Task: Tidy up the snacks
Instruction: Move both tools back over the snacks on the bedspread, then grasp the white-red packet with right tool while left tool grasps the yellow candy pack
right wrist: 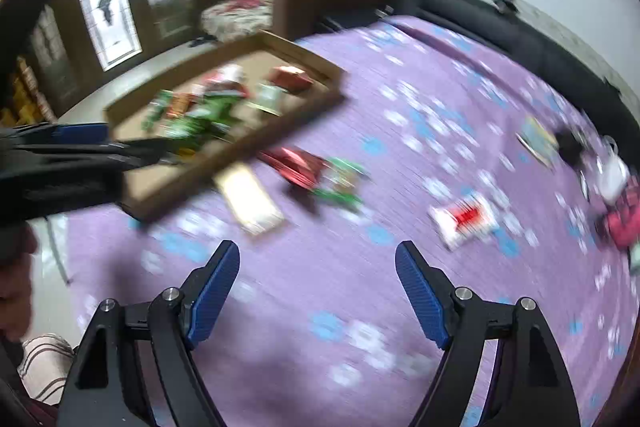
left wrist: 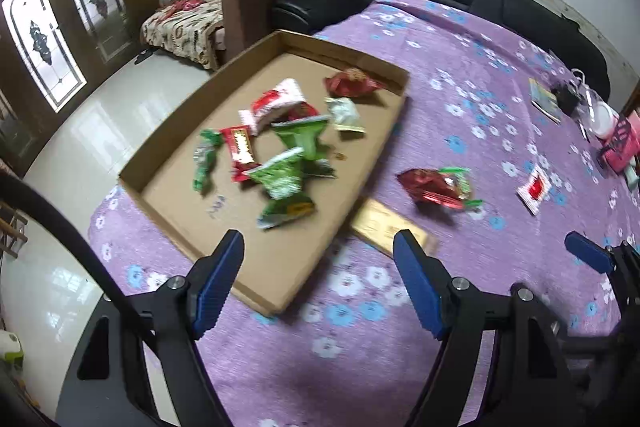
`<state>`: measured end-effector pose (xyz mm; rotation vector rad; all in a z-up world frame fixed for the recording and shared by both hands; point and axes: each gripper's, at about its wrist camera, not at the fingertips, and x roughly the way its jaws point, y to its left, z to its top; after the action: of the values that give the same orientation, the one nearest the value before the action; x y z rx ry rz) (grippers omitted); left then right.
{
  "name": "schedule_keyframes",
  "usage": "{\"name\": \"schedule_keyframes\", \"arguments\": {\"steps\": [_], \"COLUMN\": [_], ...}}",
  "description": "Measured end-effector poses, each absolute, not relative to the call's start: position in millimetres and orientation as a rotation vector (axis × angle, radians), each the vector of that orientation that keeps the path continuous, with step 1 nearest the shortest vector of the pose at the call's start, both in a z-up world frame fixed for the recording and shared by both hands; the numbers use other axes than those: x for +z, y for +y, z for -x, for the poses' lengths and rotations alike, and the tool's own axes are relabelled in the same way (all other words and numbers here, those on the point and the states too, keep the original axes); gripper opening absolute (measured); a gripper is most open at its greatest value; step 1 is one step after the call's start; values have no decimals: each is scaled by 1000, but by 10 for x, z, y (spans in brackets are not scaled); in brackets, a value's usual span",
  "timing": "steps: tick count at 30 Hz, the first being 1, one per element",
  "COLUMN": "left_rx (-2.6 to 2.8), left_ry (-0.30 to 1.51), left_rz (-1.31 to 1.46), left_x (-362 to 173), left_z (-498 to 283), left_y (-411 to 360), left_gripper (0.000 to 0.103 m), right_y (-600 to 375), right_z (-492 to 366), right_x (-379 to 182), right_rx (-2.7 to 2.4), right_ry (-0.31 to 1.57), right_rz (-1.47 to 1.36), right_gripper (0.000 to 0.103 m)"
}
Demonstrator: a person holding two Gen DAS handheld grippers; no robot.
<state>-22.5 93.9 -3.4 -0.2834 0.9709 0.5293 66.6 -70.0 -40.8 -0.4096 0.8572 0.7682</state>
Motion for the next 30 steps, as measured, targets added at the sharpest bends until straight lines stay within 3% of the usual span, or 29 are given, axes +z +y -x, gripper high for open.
{"name": "schedule_keyframes", "arguments": {"steps": [9,23,27,30], "left_rx": [350,341,310,303], "left_ry": [1111,1152,1163,1203], "left_rz": [270,326,354,360], "left_x": [-361,-336,-282,-314], "left_z": [-122,-554,-864,-1155], "left_y": [457,795,781,661], "left_gripper": [77,77,77,77], "right_y": [-1241,-939,-981,-1127], "right_z": [-1378,-2043,-2112,-2184], "right_x": [-636,-949,-946,-952], "right_rx": [595,441,438,419], "right_ry": [962,1063,1037,1043], "right_rz": [231,101,130,142], "right_gripper": [80,80,52,42]}}
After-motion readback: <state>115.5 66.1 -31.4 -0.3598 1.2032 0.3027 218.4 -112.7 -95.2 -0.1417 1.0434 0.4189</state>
